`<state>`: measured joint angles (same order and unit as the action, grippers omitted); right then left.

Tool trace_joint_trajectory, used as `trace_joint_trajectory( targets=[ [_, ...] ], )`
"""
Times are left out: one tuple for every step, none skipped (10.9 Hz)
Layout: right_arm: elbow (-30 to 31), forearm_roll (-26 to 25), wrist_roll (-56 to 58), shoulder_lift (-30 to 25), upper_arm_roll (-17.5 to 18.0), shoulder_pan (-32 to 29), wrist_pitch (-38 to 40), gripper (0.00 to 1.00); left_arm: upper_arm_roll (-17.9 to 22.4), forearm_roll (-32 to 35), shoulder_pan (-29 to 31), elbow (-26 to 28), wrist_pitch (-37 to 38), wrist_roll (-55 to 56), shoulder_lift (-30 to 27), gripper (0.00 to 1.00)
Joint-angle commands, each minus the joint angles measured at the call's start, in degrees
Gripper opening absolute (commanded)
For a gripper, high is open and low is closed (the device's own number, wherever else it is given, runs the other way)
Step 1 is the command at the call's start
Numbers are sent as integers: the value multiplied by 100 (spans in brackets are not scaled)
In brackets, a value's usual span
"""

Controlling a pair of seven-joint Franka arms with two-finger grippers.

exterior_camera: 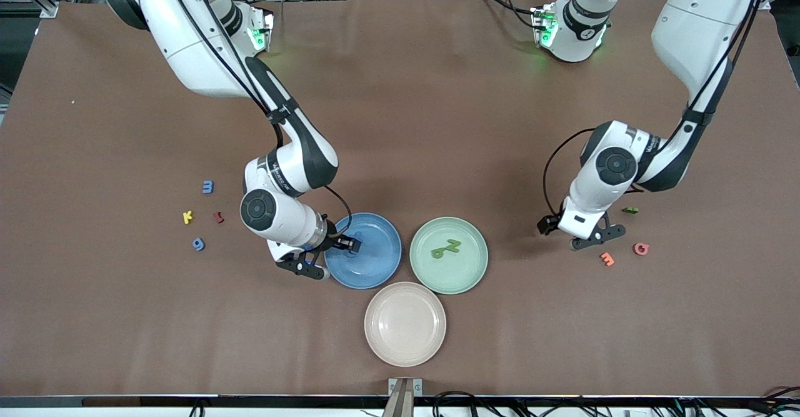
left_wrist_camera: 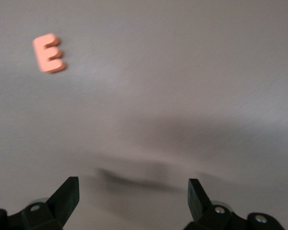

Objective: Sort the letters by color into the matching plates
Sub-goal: 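Drop the blue c onto the blue plate while the left gripper reaches the green u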

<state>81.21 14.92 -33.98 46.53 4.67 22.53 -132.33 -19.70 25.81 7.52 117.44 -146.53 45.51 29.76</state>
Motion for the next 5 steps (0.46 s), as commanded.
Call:
trace_joint_trajectory(
  targets=[
    [-185,20,-13,-47,25,-222,504,83,-87,144,529,1050,-199,-1085,-716,100],
    [-185,2,66,-82,25,-293,611,85,-96,144,662,1253,-444,-1341,-796,100],
    [-159,-24,250,-187,8,-398,777,85,-96,144,733,1438,-690,-1395,-797,100],
    [-124,-68,512,-249,-10,-512,1040,85,-96,152,768,1553,-814,-1439,-797,100],
    [-97,-138,733,-363,-27,-626,1286,85,-96,231,847,1597,-851,-1449,-762,100]
  ],
)
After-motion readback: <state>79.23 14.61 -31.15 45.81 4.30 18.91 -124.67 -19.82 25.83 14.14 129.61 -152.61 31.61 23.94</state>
